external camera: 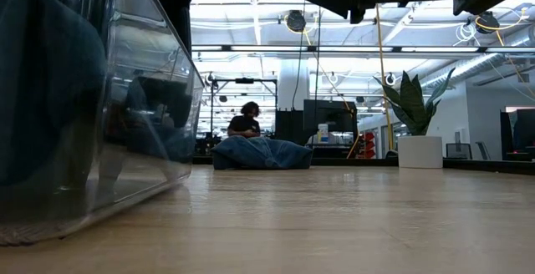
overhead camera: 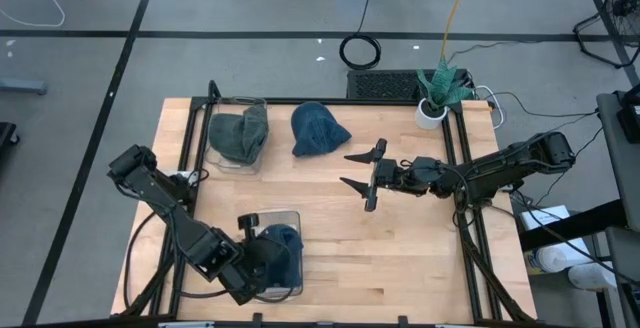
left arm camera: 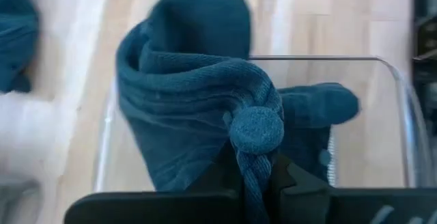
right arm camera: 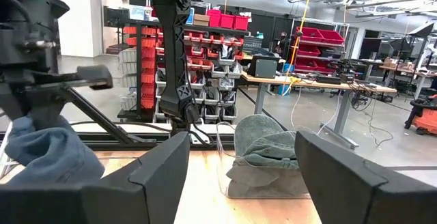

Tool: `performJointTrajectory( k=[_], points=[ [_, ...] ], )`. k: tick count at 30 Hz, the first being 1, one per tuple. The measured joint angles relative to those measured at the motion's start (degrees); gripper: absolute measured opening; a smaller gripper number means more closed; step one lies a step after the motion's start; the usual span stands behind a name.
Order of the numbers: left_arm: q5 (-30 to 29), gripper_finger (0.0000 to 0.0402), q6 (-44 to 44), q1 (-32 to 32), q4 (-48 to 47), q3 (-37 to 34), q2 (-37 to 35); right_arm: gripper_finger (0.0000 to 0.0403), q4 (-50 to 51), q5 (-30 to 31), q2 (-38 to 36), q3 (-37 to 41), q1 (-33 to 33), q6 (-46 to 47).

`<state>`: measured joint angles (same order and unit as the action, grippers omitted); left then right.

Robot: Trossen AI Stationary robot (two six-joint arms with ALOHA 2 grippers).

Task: Pick & Place hat
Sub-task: Put the bottom blue cap into the bottom transparent bin

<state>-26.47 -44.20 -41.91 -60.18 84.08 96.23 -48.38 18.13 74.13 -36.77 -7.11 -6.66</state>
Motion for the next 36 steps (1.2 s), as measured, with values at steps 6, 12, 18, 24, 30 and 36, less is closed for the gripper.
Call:
performJointTrajectory(
  k=[6,12,18,24,30,36],
  points=[
    [9.6,0.0006,7.3,0.2,10.7,-5.6,0.1,0.0254,0.0,0.0,0.0,0.0,0.0,0.0],
    [16.1,0.0013,10.4,0.2,21.2,-10.8,0.2,0.0254,0.0,0.0,0.0,0.0,0.0,0.0],
    [16.5,0.0019,10.2,0.1,23.2,-10.8,-0.1,0.0254,0.0,0.0,0.0,0.0,0.0,0.0],
    [18.6,0.0062,11.0,-0.1,24.4,-10.8,-2.7,0.0254,0.0,0.0,0.0,0.0,0.0,0.0],
    [17.8,0.0113,11.3,-0.6,23.3,-10.7,-6.3,0.0254,0.2,0.0,0.0,0.0,0.0,0.0],
    [17.5,0.016,12.3,-0.5,23.5,-10.7,-8.4,0.0254,0.2,0.0,0.0,0.0,0.0,0.0]
  ],
)
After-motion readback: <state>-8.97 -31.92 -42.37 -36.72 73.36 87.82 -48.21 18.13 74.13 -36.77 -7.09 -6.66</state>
